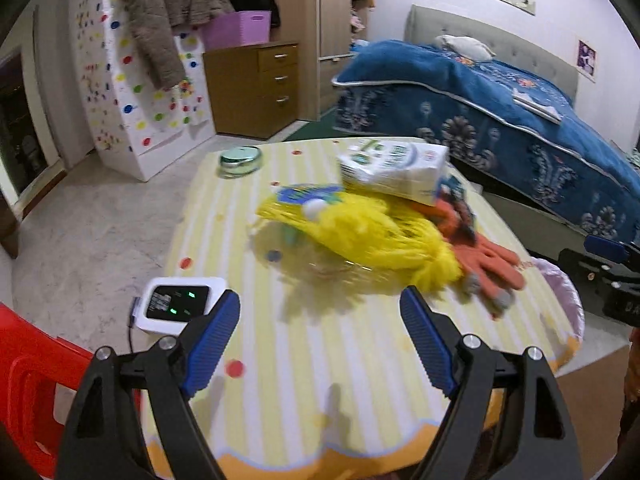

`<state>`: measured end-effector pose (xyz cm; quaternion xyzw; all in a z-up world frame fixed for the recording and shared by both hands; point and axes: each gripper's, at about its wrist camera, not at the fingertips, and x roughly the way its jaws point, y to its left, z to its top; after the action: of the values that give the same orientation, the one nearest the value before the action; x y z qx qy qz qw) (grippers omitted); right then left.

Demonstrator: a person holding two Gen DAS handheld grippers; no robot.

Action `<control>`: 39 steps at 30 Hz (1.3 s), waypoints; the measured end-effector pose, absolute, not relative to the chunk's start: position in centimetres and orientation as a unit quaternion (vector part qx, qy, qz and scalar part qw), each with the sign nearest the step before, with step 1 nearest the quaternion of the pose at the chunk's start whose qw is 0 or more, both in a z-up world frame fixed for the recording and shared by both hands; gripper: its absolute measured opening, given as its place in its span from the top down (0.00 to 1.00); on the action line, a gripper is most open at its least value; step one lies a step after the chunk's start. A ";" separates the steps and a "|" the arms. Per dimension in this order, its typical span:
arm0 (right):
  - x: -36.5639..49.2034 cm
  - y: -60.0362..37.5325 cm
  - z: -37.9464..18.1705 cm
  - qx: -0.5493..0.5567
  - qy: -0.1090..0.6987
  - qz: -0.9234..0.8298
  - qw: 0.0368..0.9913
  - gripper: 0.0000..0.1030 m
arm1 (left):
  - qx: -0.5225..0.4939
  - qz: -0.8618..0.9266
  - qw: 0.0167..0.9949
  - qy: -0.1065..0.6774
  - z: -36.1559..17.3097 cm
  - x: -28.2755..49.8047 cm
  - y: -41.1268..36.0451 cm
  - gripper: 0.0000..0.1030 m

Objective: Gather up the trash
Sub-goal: 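Grasp the teal snack wrapper with the right tool, then grasp the white milk carton with the left tool while the right holds the wrapper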

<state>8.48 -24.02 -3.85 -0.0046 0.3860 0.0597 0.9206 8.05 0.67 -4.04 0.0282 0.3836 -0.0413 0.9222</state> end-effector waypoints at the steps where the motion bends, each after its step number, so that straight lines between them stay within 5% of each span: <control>1: 9.1 -23.8 -4.1 -0.009 0.389 0.061 0.919 0.25 | 0.029 -0.034 0.922 0.384 -4.1 8.5 1.0 0.22; 20: 17.8 -19.7 -8.1 -0.113 0.406 0.111 0.900 0.49 | 0.017 -0.020 0.916 0.400 -5.1 12.1 2.6 0.22; 23: 18.2 -19.2 -8.5 -0.116 0.417 0.124 0.893 0.78 | 0.015 -0.020 0.915 0.402 -5.2 11.9 2.7 0.22; 27: 16.8 -18.9 -7.8 -0.092 0.411 0.141 0.896 0.92 | 0.013 -0.018 0.915 0.402 -5.2 11.4 2.9 0.22; 39: 11.2 -18.8 -3.6 -0.040 0.364 0.153 0.918 0.98 | 0.010 -0.019 0.919 0.395 -4.2 10.2 3.2 0.22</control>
<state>11.16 -18.84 -3.63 -0.0403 0.3636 0.1531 0.9180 10.18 3.20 -4.18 0.0100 0.3947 -0.0188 0.9186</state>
